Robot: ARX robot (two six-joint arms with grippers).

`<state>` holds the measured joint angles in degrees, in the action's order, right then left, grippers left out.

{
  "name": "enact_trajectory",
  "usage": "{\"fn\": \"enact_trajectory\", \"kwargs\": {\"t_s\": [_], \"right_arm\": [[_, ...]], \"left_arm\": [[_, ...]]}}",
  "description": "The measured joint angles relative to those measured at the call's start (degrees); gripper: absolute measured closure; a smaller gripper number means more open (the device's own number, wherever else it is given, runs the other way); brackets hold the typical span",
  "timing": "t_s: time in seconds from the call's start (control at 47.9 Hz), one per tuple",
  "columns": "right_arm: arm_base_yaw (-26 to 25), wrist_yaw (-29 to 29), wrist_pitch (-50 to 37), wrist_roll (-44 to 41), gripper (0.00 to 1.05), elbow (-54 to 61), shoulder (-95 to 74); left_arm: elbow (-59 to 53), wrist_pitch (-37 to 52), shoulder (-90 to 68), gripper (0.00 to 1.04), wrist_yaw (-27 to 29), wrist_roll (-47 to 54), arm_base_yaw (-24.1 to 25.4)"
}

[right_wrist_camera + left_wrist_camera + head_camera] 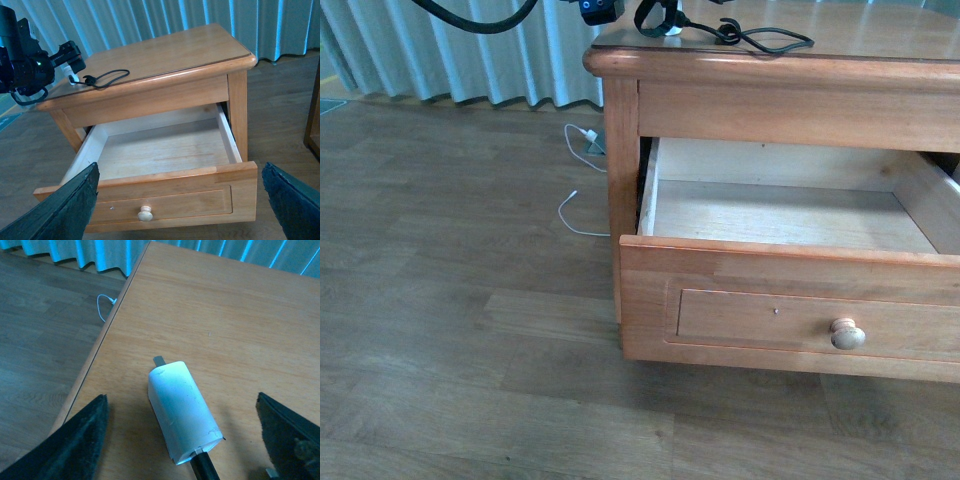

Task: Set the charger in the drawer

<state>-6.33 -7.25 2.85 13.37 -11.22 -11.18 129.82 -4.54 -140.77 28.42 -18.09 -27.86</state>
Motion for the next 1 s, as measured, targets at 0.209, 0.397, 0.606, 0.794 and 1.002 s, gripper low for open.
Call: {"fn": "enact_trajectory", "kwargs": {"t_s": [0.209, 0.397, 0.606, 0.794, 1.002], "right_arm": [[0.0, 0.0, 0.0, 0.0, 0.08, 0.0, 0.0], [0.0, 0.0, 0.0, 0.0, 0.08, 0.0, 0.0], [0.0, 0.0, 0.0, 0.0, 0.08, 0.0, 0.0], [0.0, 0.0, 0.0, 0.0, 0.08, 0.0, 0.0], [0.0, 0.0, 0.0, 0.0, 0.08, 0.0, 0.0]], "left_arm": [[1.1, -1.7, -1.2, 0.59, -0.5, 0.5, 0.0], [1.4, -1.7, -1.2, 0.82, -1.0, 0.5, 0.2], [-3.7, 1.7, 1.4, 0.82, -1.6, 0.5, 0.7], [-12.9, 7.6, 8.2, 0.82, -2.6, 1.7, 1.4], [-26.7, 14.5, 21.5, 0.82, -5.4, 4.9, 1.9]]}}
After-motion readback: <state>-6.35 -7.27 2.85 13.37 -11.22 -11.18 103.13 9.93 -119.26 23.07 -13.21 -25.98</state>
